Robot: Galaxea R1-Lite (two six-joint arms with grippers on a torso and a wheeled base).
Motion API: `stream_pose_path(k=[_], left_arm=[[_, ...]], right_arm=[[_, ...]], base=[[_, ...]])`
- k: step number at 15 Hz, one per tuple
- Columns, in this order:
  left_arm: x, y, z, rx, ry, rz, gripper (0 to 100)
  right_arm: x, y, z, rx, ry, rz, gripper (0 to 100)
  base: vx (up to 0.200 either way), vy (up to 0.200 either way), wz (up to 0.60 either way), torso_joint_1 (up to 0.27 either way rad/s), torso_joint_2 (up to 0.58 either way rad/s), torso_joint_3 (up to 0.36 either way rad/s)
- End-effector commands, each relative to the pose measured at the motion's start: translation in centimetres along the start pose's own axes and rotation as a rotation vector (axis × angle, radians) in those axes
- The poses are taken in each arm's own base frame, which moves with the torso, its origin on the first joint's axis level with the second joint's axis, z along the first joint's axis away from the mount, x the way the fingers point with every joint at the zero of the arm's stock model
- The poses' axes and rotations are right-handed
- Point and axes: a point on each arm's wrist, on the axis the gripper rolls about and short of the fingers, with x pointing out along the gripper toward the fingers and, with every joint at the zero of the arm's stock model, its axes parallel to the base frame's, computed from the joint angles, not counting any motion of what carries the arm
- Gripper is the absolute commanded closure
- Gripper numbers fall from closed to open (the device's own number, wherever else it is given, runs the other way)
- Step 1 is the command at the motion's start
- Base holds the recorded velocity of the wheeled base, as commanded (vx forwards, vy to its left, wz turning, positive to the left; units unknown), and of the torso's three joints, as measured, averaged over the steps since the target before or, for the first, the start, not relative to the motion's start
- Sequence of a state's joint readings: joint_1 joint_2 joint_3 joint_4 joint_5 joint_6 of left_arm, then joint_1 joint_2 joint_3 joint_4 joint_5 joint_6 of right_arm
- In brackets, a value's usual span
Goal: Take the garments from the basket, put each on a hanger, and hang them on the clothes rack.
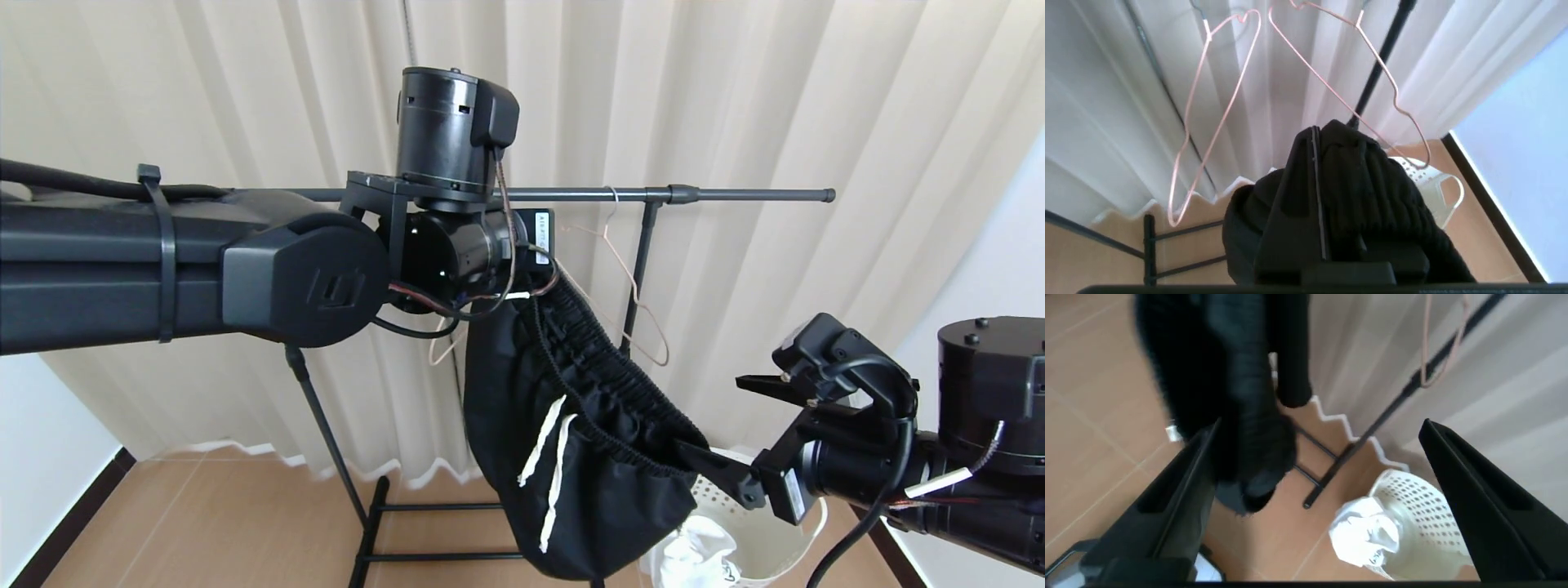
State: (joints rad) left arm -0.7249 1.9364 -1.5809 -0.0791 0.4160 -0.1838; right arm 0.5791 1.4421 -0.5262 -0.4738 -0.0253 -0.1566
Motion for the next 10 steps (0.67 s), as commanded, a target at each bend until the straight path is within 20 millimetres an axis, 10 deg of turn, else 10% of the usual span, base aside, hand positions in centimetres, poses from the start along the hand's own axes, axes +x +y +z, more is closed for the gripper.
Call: stream_pose_path(k=[1,10], left_arm=[[0.5,-0.5,-0.6,0.024,0.01,0.017,100],[0.0,-2.7,-1.3,0.048,0.017,-0.026,100]], right_arm=[[-0.6,0.1,0.1,0.001,-0.025,0.055,0],[1.9,2.2,0.3,0.074,-0.006,0.137,0]], base=[[0.0,0.0,0.0,0.0,0.0,0.0],[0.0,0.0,0.0,0.0,0.0,0.0]])
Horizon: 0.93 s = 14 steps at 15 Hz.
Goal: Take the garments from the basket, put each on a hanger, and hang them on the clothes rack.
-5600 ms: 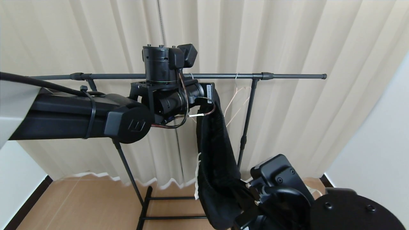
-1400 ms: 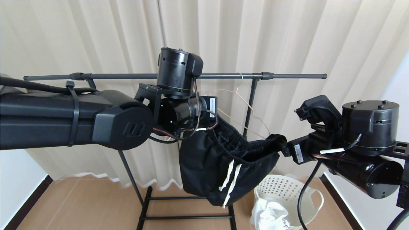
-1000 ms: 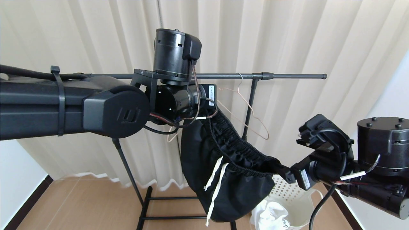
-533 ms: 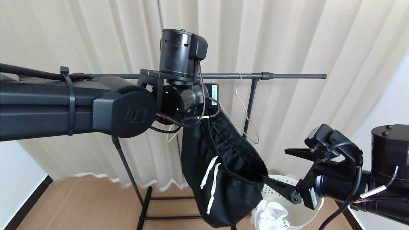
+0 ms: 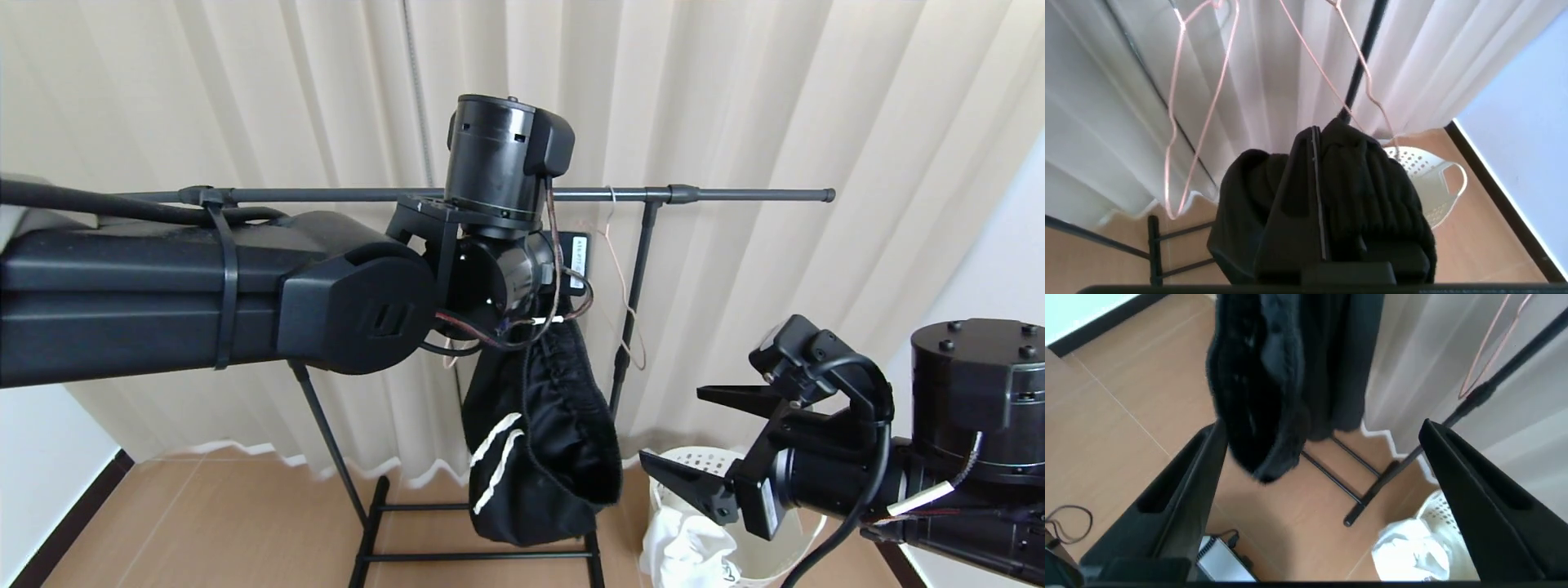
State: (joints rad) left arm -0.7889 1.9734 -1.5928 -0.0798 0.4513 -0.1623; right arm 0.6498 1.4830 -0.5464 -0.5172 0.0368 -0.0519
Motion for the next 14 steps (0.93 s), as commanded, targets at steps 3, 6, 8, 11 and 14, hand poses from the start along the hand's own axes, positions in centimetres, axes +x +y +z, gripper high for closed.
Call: stream_pose_path(k=[3,6,8,11,14], left_arm=[[-0.3,-0.5,0.0,0.002,-0.002,-0.015,100],[-0.3,-0.6,0.1,0.001,-0.006,-0.019,100],[-0.4,-0.6,0.1,0.001,-0.006,-0.02,100],[-0.8,-0.4,0.3,-0.003,-0.01,-0.022,100],[-1.0,-0.3,0.3,-0.008,-0.007,-0.022,100]], right_arm=[[2.2,0.2,-0.5,0.018,0.015,-0.001,0],[3.5,-1.2,-0.9,0.043,0.043,-0.063,0],[5.0,-2.1,-1.3,0.066,0.077,-0.088,0],[6.5,-2.3,-1.9,0.122,0.11,-0.095,100],[7.6,-2.9,-1.9,0.179,0.083,-0.11,100]], base=[[0.0,0.0,0.0,0.0,0.0,0.0],[0.0,0.0,0.0,0.0,0.0,0.0],[0.0,0.0,0.0,0.0,0.0,0.0],[0.0,0.0,0.0,0.0,0.0,0.0],[0.0,0.0,0.0,0.0,0.0,0.0]])
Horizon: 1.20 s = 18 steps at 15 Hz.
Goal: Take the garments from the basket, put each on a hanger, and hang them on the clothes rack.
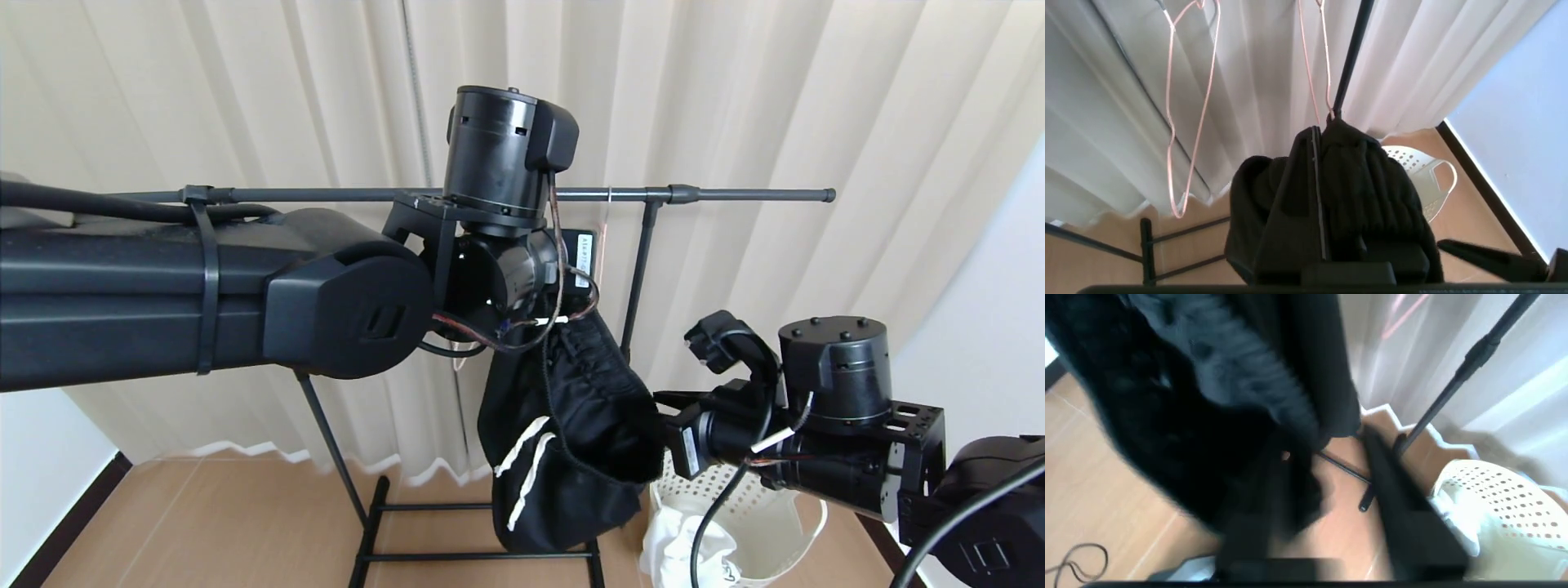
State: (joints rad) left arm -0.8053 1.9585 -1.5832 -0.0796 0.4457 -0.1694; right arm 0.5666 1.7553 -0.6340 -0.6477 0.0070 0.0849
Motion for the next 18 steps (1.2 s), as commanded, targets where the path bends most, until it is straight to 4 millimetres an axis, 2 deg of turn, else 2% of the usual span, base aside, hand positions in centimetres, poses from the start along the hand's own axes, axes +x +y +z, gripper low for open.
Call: stream_pose_path(k=[1,4,8,12,14,15,18], left_arm=[[-0.6,0.3,0.1,-0.001,0.0,-0.001,100],[-0.8,0.8,-0.6,0.006,0.025,0.008,100],[0.1,2.6,-3.2,0.041,0.137,0.052,100],[0.4,3.7,-6.1,0.073,0.24,0.049,100],[0.5,3.8,-6.6,0.083,0.256,0.049,100],[0.4,3.9,-7.1,0.089,0.272,0.052,0],[0.2,4.5,-7.2,0.084,0.278,0.064,0]], right_arm=[[0.9,-0.6,-0.4,0.018,0.016,-0.016,100],[0.5,-2.2,0.5,0.043,-0.021,-0.064,100],[-1.2,-4.0,2.3,0.068,-0.1,-0.121,100],[-2.8,-4.1,3.5,0.067,-0.162,-0.132,100],[-3.2,-4.0,3.6,0.065,-0.17,-0.132,100],[-3.4,-4.0,3.8,0.064,-0.179,-0.131,100],[-3.4,-4.0,3.8,0.061,-0.18,-0.131,100]], base=[[0.0,0.0,0.0,0.0,0.0,0.0],[0.0,0.0,0.0,0.0,0.0,0.0],[0.0,0.0,0.0,0.0,0.0,0.0],[0.0,0.0,0.0,0.0,0.0,0.0],[0.0,0.0,0.0,0.0,0.0,0.0],[0.0,0.0,0.0,0.0,0.0,0.0],[0.0,0.0,0.0,0.0,0.0,0.0]])
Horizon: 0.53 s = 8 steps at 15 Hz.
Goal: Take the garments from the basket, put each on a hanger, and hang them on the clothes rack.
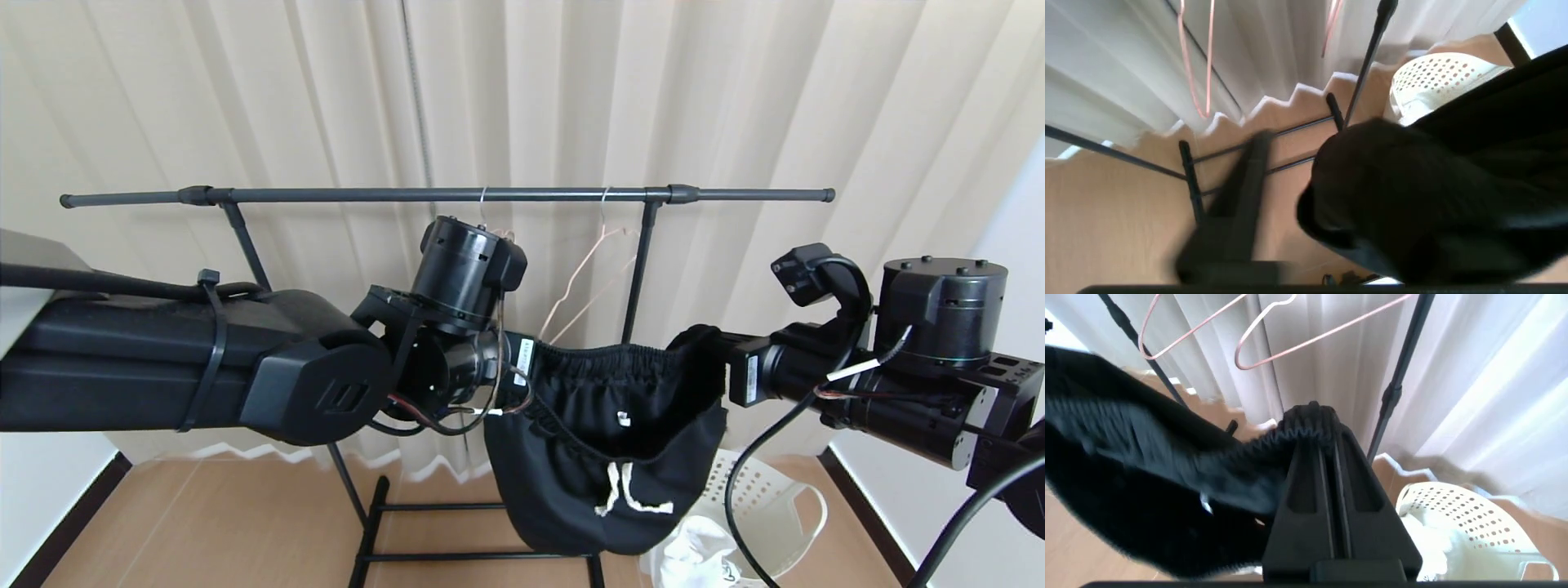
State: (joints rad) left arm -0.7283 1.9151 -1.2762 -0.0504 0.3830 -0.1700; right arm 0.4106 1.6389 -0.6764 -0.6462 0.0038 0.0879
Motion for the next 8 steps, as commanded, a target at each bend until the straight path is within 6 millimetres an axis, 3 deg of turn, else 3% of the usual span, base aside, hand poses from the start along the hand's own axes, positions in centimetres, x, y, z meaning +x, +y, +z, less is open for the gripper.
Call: stream_pose_path(k=[1,8], left_arm=[[-0.4,0.6,0.0,-0.007,0.001,0.001,0],[-3.5,6.6,-0.8,-0.082,0.056,-0.261,0]], right_arm=[[-0.2,0.0,0.2,-0.001,-0.011,0.004,100],[0.2,-0.2,0.1,0.003,-0.004,-0.004,100]], base=[[0.0,0.0,0.0,0.0,0.0,0.0],[0.0,0.0,0.0,0.0,0.0,0.0]])
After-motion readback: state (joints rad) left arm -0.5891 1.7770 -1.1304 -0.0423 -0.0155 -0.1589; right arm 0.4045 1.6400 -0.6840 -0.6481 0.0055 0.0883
